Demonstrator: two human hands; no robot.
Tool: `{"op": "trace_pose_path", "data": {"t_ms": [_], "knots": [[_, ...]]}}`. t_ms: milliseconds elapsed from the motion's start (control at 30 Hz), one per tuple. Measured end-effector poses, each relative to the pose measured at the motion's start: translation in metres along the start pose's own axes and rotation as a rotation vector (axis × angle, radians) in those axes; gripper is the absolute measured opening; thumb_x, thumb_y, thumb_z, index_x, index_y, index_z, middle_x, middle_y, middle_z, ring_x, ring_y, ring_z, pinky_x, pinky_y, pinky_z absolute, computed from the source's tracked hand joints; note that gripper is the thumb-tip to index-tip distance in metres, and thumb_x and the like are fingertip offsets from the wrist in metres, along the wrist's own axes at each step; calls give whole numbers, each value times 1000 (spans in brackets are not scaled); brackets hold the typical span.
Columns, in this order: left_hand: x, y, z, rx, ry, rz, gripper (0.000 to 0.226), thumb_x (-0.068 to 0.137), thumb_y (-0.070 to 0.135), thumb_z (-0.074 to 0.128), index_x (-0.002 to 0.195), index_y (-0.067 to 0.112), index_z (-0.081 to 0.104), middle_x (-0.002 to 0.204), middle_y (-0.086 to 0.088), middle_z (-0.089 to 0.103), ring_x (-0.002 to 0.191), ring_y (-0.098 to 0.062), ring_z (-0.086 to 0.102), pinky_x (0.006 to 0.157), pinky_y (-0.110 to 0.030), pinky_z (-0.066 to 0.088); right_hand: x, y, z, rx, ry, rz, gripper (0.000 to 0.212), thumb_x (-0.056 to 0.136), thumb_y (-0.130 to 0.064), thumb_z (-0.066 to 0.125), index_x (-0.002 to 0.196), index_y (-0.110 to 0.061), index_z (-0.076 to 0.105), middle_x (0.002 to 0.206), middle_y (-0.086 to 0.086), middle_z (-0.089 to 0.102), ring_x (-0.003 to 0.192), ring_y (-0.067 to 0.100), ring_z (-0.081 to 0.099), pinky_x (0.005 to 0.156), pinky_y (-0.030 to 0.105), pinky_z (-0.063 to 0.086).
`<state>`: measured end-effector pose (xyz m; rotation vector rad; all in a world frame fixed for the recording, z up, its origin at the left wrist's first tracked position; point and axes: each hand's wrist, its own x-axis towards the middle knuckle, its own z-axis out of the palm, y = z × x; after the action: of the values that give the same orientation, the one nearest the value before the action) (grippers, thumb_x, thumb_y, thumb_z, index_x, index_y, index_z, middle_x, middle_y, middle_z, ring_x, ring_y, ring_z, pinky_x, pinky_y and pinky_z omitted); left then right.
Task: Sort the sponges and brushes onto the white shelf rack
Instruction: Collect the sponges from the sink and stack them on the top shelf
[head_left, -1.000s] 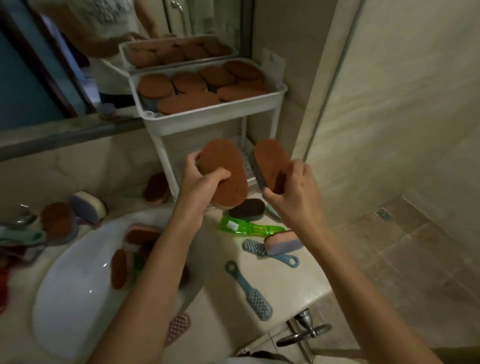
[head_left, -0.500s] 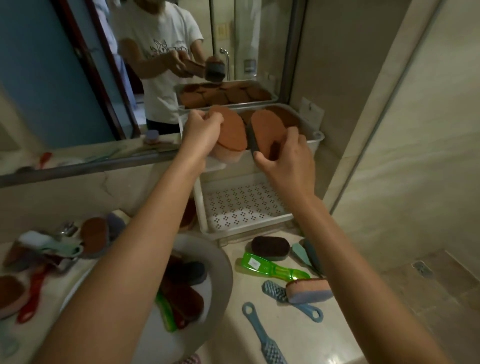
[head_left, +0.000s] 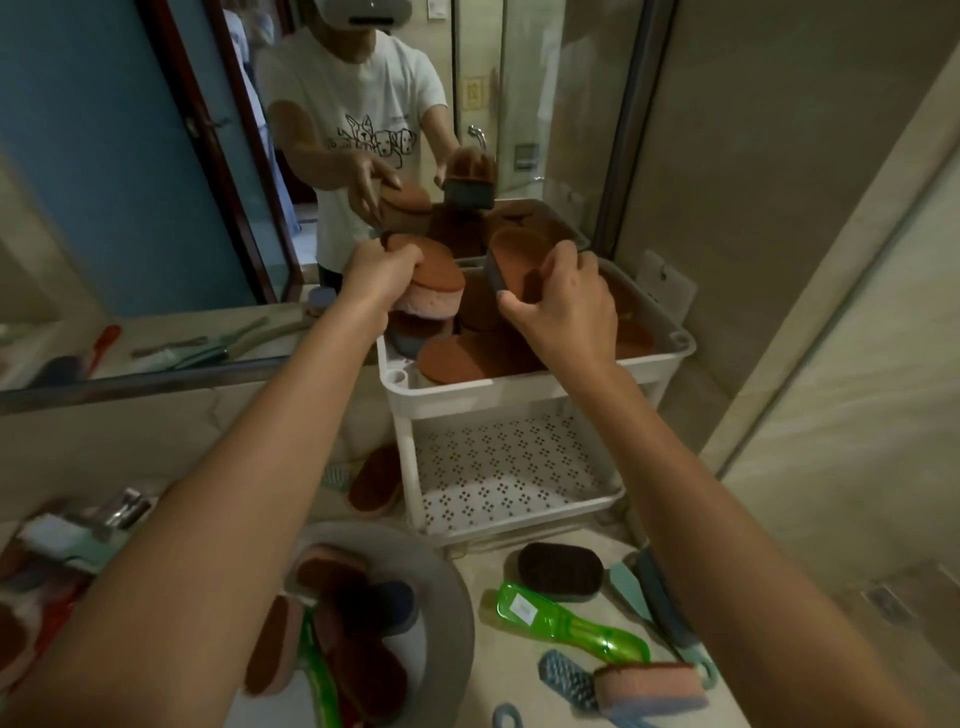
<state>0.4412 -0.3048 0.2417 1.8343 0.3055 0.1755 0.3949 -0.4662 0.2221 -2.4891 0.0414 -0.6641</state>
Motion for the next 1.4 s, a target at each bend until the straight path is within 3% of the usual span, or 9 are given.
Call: {"op": "trace_pose_path", "data": {"t_ms": [133,267,433,533,700,933,1133,1233,1400], "knots": [[16,-9,5,87,22,0,22,87,25,53,99,8,61,107,-11,62,107,-29,60,92,-39,49,16,-2,12,-6,-39,13,58,78,-43,65,120,-9,44,121,14,52,109,34,53,87,41,47],[21,-18,3,136,39,-6,38,85,29,51,111,2,60,110,-17,64,105,-32,60,83,-38,48,21,0,20,0,-65,11,56,78,-44,65,119,-11,45,119,13,54,108,33,54,86,42,49],[18,-20,6,238,80,54,31,88,27,48,96,1,63,96,-17,63,102,-34,60,73,-34,41,23,0,25,-14,-88,7,57,78,-45,64,119,-10,45,119,14,55,109,34,54,86,42,46],[15,-19,7,295,99,54,40,89,30,45,107,-3,60,114,-24,61,104,-37,58,75,-37,43,26,-2,26,-5,-74,1,56,78,-45,64,118,-10,45,119,15,54,108,34,55,85,42,48],[12,-13,10,391,90,48,47,91,29,43,128,1,46,131,-20,51,120,-36,49,96,-42,43,30,-11,30,-24,-92,-12,53,80,-44,63,118,-11,46,120,15,52,108,36,55,79,39,46],[1,-6,13,513,61,67,72,96,27,42,150,10,-1,145,-19,39,129,-36,43,98,-40,41,33,-13,32,-57,-107,-43,54,83,-46,60,128,-19,47,125,16,49,110,38,54,82,41,48],[-2,-13,14,616,16,175,54,97,23,34,149,18,21,150,-16,34,137,-34,32,108,-41,31,30,-17,34,-108,-133,-104,49,87,-50,52,130,-26,51,126,16,48,108,37,56,82,40,48],[-4,-20,18,683,49,236,46,99,22,27,144,13,31,144,-20,41,132,-36,38,104,-40,34,28,-13,36,-142,-169,-128,52,88,-54,48,132,-27,49,131,17,46,113,37,53,85,42,47],[0,-28,23,665,81,219,47,100,23,25,146,15,27,144,-26,36,131,-41,38,105,-43,31,25,-12,36,-182,-255,-175,46,97,-46,32,138,-28,43,138,20,38,124,40,40,94,46,41]]}}
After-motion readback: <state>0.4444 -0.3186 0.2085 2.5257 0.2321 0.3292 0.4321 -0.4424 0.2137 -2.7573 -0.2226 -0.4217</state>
